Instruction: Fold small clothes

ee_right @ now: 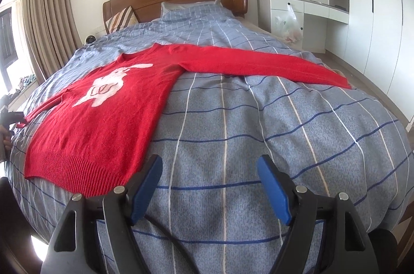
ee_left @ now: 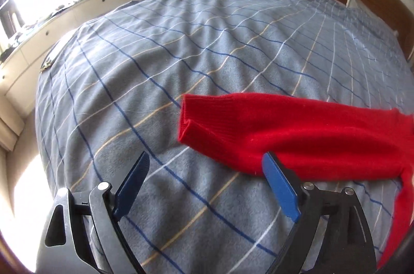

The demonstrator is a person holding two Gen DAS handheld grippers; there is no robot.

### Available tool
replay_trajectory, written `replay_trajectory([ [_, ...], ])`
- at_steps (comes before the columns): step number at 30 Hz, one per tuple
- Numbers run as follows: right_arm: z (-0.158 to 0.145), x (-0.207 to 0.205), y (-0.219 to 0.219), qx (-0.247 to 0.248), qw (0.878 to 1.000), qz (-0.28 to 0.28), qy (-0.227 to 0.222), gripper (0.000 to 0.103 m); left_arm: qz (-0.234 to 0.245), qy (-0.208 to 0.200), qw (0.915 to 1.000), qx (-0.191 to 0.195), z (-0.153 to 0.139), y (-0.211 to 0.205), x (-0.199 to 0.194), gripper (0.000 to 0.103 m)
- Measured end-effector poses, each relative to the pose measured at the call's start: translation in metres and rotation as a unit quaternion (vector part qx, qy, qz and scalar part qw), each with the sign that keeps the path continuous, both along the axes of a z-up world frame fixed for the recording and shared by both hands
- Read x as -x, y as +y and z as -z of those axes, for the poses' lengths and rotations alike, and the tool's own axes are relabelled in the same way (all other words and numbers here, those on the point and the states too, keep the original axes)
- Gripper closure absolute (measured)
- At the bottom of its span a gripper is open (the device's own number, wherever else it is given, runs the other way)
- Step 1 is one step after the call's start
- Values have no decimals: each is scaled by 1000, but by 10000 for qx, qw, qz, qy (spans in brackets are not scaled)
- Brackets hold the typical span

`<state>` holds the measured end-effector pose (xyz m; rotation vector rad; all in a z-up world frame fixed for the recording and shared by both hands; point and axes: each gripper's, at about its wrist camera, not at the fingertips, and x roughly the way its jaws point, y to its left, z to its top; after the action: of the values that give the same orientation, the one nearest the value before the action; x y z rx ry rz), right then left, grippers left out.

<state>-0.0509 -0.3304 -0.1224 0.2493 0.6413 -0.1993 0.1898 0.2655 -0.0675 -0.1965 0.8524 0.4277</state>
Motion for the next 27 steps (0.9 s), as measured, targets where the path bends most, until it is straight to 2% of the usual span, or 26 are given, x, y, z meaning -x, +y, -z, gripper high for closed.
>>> replay_trajectory([
  [5, -3, -2, 2, 149, 9999, 0, -83, 21, 672, -309, 9964, 419, -12, -39, 50, 9],
  [8, 0, -5, 2, 151, 9999, -31, -47, 21, 1067, -315, 9912, 711, -4, -70, 69, 8],
  [11, 0, -5, 2, 169, 9998, -17, -41, 21, 1385, -182, 9861, 902, 12, -95, 68, 8],
  [15, 0, -3, 0, 198, 9998, 70, -72, 21, 1512, -141, 9878, 358, 27, -120, 63, 7],
  [19, -8, -7, -5, 243, 9996, 111, -85, 21, 1663, -258, 9857, -77, 38, -127, 64, 1],
  [22, -20, -26, -14, 404, 9990, 184, -70, 15, 1708, -378, 9844, -193, 43, -126, 67, 0],
  [27, -32, -75, -40, 333, 9981, 471, 211, 15, 1644, -470, 9849, -268, 46, -128, 67, 0],
])
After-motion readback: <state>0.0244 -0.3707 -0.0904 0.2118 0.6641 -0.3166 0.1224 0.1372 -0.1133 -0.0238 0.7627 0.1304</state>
